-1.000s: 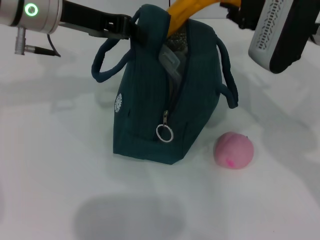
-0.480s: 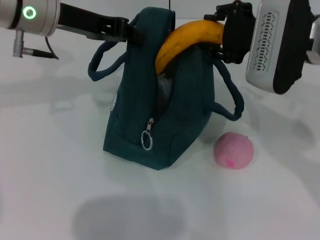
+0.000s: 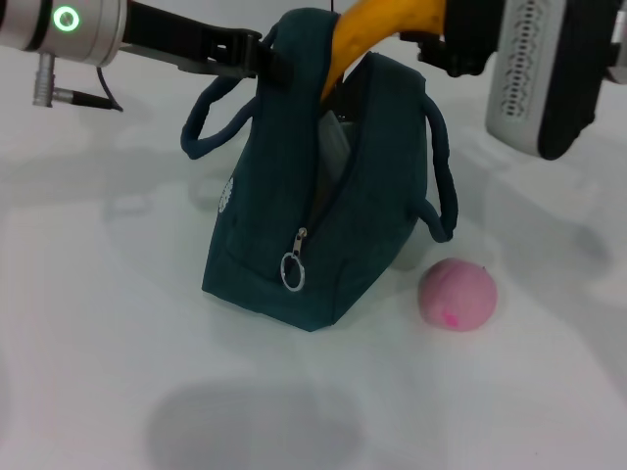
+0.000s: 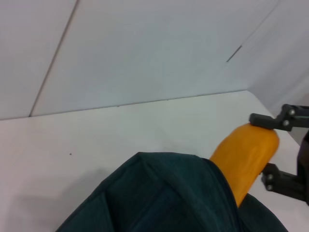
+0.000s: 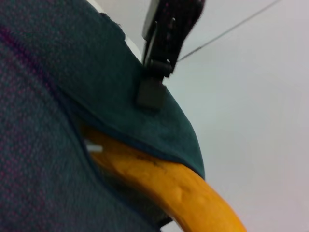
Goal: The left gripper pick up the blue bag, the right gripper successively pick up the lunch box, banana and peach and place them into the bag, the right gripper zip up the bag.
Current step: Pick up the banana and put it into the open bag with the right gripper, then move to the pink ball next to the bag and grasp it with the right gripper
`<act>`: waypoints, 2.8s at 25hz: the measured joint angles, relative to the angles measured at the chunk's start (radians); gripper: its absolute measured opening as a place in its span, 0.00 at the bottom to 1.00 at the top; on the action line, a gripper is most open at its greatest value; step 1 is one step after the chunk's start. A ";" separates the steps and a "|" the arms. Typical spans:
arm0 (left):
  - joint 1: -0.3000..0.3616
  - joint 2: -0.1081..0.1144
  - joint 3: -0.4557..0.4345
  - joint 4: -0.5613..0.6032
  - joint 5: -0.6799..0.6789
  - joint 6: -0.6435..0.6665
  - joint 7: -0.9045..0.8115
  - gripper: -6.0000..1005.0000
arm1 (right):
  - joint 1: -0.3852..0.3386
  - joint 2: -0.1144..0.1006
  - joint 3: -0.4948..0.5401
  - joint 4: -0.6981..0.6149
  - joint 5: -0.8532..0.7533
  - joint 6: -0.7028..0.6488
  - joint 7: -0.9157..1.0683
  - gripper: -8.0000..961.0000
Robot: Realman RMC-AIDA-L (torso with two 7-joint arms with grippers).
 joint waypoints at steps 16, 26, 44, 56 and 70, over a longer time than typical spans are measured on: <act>-0.005 -0.006 -0.003 0.001 -0.003 -0.002 0.000 0.05 | 0.055 0.002 -0.136 0.086 -0.002 -0.010 -0.088 0.48; -0.003 -0.005 -0.002 -0.003 -0.003 -0.002 0.006 0.05 | 0.039 0.004 -0.142 0.101 0.079 0.047 -0.089 0.49; 0.011 -0.007 0.001 -0.007 -0.003 -0.005 0.015 0.06 | -0.059 0.002 -0.037 0.101 0.427 0.121 -0.085 0.72; 0.003 -0.010 -0.001 -0.058 -0.001 -0.007 0.028 0.06 | -0.070 -0.026 0.647 -0.059 0.528 -0.864 0.492 0.79; -0.002 -0.018 0.000 -0.058 0.003 -0.007 0.029 0.06 | 0.056 -0.062 0.735 -0.151 0.090 -1.243 0.925 0.80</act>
